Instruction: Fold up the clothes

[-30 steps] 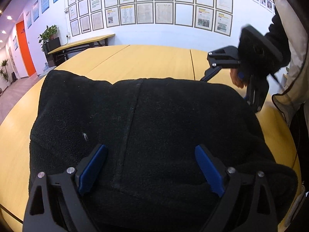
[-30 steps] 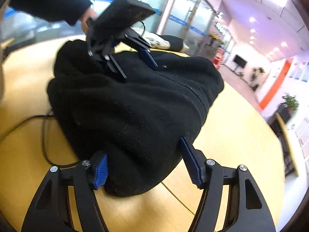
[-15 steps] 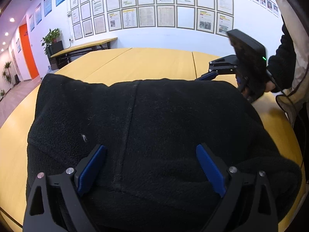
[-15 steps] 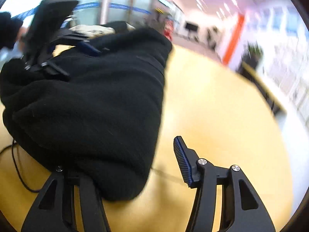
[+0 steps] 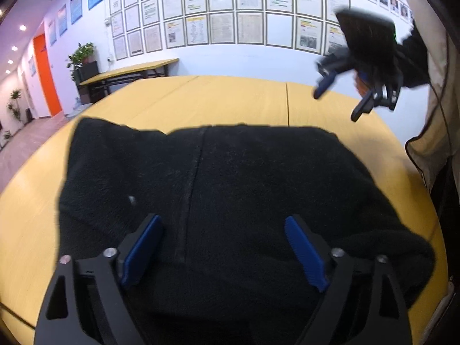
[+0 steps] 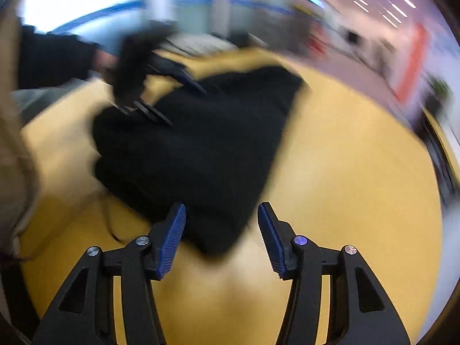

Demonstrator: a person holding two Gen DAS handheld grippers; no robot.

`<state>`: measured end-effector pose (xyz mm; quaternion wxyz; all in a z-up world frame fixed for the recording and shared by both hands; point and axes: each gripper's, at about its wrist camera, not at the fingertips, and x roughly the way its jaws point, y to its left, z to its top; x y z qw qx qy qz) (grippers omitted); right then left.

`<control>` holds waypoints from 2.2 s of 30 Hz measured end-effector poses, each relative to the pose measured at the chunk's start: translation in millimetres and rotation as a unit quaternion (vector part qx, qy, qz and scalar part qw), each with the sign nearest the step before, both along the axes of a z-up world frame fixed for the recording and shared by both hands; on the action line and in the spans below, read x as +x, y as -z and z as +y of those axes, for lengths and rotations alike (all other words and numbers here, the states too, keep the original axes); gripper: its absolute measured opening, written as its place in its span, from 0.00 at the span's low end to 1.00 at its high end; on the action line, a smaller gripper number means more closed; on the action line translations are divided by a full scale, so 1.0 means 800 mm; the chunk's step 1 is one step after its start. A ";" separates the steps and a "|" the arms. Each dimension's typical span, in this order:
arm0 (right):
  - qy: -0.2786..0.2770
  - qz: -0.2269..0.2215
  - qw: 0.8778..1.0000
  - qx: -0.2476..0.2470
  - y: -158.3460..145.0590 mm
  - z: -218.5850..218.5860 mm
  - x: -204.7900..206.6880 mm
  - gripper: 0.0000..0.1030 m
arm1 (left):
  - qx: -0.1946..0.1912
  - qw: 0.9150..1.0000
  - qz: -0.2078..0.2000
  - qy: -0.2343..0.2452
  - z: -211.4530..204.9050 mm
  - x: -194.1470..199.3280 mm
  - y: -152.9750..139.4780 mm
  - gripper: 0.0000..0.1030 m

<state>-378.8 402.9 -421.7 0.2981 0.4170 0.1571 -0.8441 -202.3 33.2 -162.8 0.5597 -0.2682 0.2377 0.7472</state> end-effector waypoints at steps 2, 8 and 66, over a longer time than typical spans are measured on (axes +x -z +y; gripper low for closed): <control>-0.067 -0.011 0.998 -0.002 0.013 -0.017 -0.029 0.53 | 0.018 0.999 0.018 -0.028 -0.007 0.018 -0.029 0.84; -0.173 -0.028 0.984 -0.037 0.038 -0.038 -0.081 0.56 | 0.018 0.997 0.069 0.037 0.016 0.136 -0.069 0.89; -0.018 -0.183 0.978 -0.100 -0.120 0.183 0.007 0.56 | 0.061 0.804 -0.392 -0.443 -0.172 0.215 -0.059 0.98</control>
